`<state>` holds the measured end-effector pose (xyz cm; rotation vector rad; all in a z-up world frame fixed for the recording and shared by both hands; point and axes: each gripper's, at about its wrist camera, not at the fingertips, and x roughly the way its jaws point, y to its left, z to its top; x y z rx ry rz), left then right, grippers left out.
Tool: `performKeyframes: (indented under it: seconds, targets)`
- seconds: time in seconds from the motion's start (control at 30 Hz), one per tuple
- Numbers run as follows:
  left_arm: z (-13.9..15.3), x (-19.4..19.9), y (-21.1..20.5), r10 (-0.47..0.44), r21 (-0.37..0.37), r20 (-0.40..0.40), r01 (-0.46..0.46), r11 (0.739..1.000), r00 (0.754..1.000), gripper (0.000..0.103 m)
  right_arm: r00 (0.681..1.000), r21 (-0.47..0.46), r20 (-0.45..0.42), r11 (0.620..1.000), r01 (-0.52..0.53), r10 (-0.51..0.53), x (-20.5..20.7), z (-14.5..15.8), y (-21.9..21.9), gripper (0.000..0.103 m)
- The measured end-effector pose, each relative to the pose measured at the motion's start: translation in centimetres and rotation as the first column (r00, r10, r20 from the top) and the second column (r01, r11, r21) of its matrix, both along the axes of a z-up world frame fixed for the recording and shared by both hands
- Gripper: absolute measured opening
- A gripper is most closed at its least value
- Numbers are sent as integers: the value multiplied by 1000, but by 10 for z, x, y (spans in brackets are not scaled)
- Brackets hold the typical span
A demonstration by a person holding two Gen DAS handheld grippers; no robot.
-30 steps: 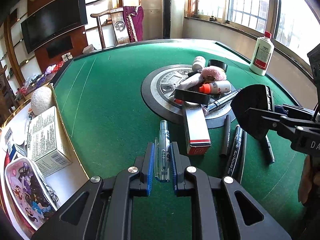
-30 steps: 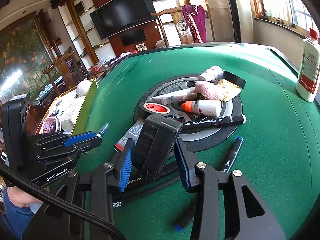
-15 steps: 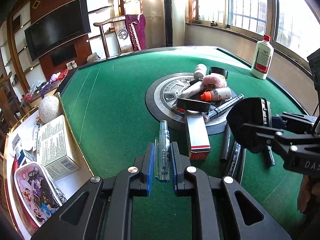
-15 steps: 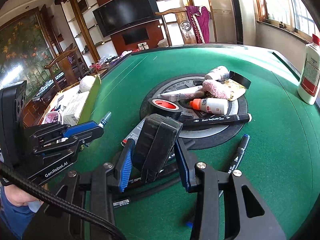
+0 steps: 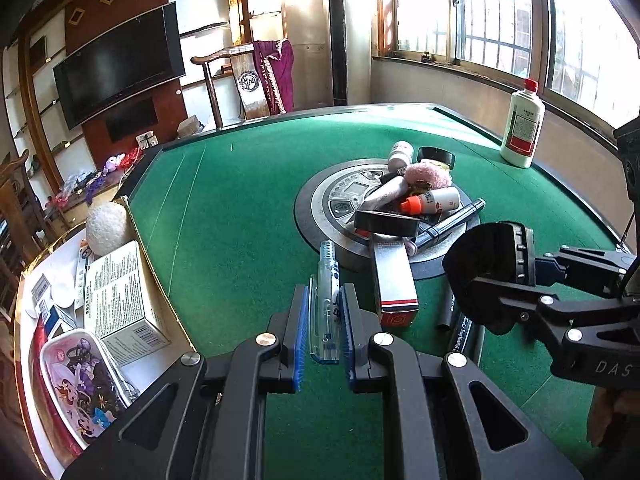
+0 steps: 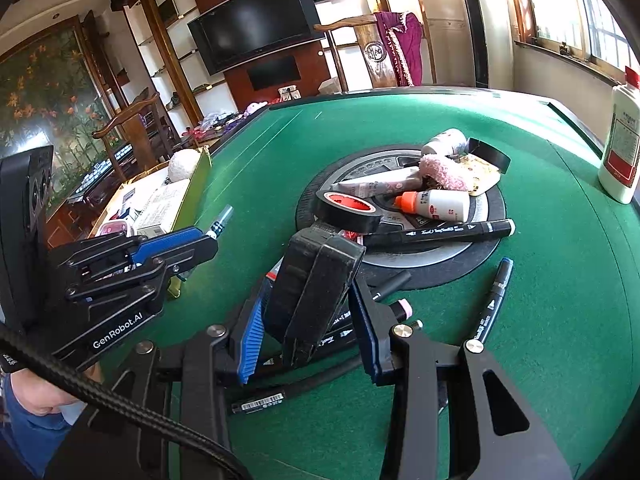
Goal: Organize objects
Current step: 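Grasp the black rectangular item with the right gripper while the left holds the pen, then carry the pen and black item in both grippers toward the white tray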
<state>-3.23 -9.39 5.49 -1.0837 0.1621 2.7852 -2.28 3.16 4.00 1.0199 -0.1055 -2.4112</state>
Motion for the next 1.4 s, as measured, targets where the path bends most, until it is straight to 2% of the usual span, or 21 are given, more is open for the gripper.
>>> performKeyframes:
  seconds: [0.6,0.97,1.17,1.4]
  targets:
    - [12,6,-9,18,15,-41,-17,1000,999,12,1000,-2,-7,1000,-15,15,7,4,-21,39]
    - [21,9,-28,52,45,-68,-49,998,996,12,999,16,-19,999,-51,51,8,12,-48,39]
    - [33,12,-58,106,105,-96,-96,990,990,12,995,33,-30,995,-91,92,8,20,-72,39]
    - [42,15,-116,231,186,-103,-209,960,968,12,986,51,-48,986,-158,161,4,34,-112,39]
